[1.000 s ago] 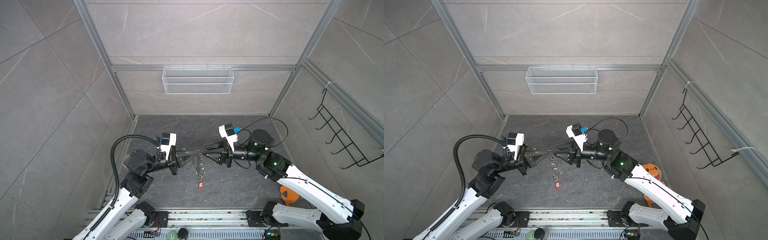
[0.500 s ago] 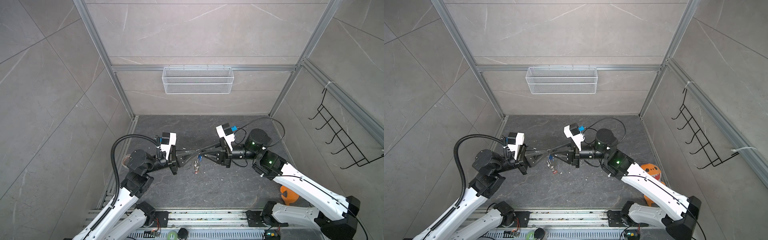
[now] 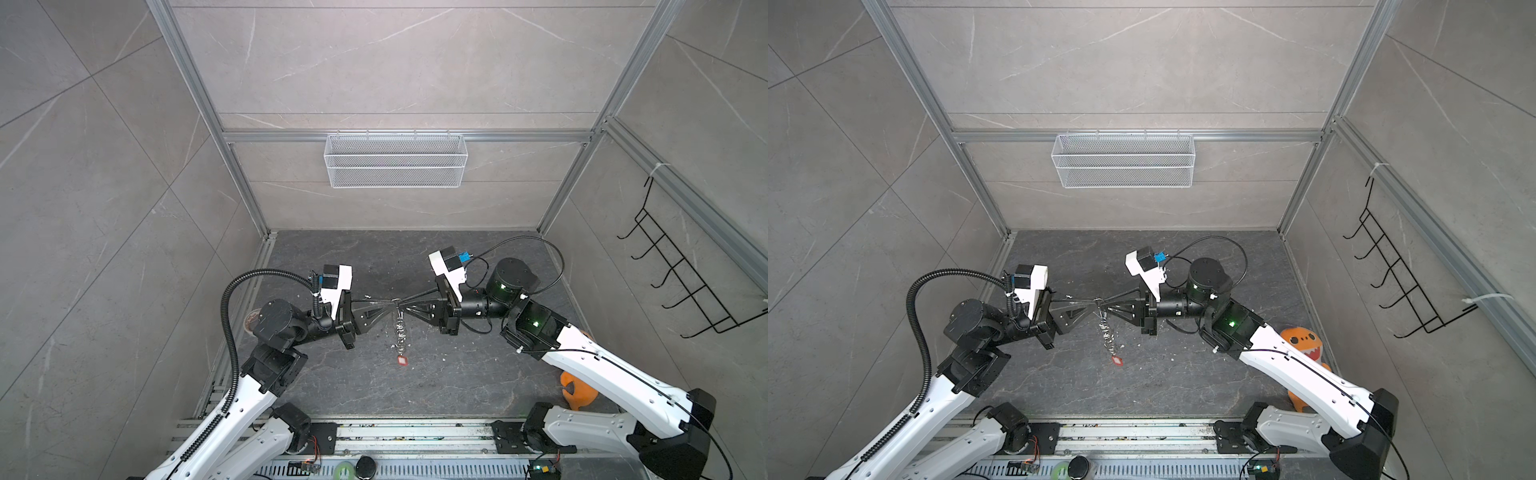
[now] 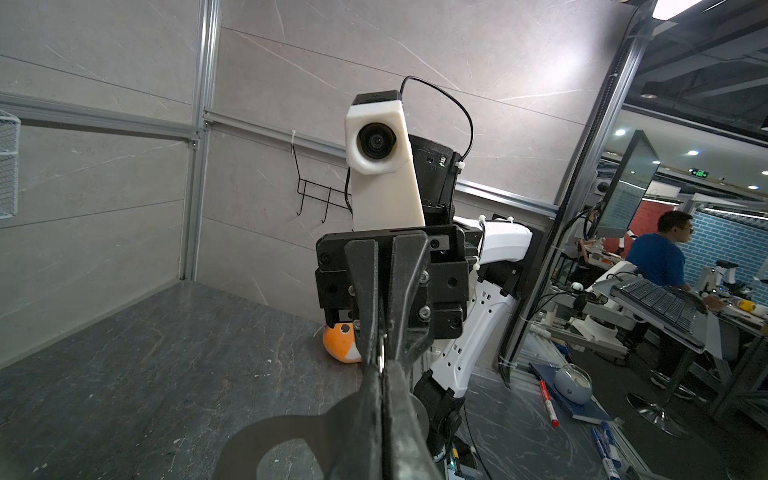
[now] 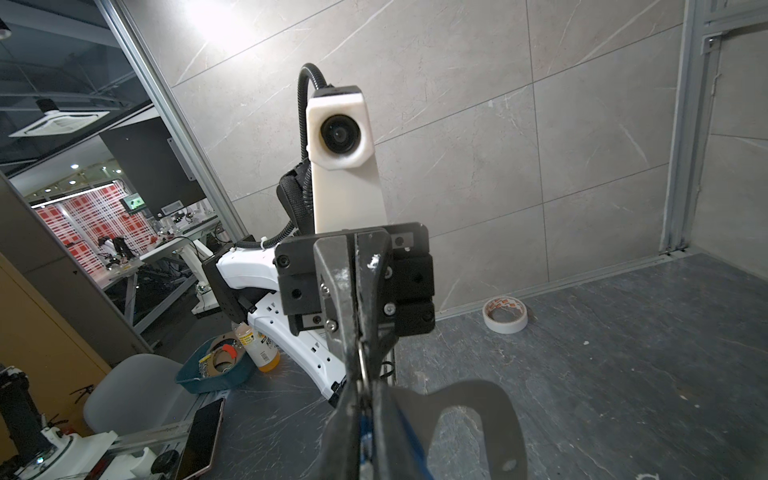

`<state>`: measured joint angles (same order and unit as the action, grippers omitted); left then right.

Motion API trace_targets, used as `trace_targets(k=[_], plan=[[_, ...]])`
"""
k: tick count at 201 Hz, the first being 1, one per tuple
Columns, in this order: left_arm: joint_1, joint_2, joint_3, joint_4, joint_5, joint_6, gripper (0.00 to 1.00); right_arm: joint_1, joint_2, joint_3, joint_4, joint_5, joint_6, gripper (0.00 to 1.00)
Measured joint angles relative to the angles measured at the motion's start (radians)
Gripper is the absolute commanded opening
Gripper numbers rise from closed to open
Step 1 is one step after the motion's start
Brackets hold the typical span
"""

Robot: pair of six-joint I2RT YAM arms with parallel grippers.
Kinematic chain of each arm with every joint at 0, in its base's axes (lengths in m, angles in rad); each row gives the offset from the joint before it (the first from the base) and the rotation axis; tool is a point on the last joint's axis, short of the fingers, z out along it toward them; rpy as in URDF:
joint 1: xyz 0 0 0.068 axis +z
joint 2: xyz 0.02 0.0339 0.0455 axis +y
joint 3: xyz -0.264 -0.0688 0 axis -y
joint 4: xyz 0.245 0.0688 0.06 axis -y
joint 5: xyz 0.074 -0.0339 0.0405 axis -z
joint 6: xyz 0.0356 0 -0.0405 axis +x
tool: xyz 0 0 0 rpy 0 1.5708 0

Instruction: Remove the keys from the keyring

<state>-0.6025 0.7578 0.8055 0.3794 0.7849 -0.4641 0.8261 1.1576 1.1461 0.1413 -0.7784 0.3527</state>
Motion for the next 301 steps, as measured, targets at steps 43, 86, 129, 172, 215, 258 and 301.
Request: trace_targets(k=[43,86,129,172,215,258,301], plan=[[0.000,-0.004,0.005,-0.054,0.001,0.003,0.29,0.000,0.000,0.003,-0.048,0.004,-0.015,0.00],[0.000,-0.017,0.130,-0.354,0.003,0.086,0.34,0.000,0.064,0.154,-0.342,-0.001,-0.111,0.00],[0.000,0.045,0.337,-0.714,0.014,0.232,0.34,0.000,0.113,0.307,-0.597,-0.005,-0.207,0.00],[0.000,0.138,0.458,-0.937,0.056,0.327,0.32,0.000,0.156,0.382,-0.758,-0.004,-0.261,0.00],[0.000,0.231,0.516,-1.060,0.087,0.373,0.26,0.000,0.161,0.397,-0.829,0.000,-0.283,0.00],[0.000,0.247,0.520,-1.095,0.113,0.383,0.19,0.000,0.161,0.404,-0.836,0.004,-0.286,0.00],[0.000,0.248,0.520,-1.089,0.116,0.384,0.10,0.000,0.163,0.419,-0.838,0.004,-0.286,0.00]])
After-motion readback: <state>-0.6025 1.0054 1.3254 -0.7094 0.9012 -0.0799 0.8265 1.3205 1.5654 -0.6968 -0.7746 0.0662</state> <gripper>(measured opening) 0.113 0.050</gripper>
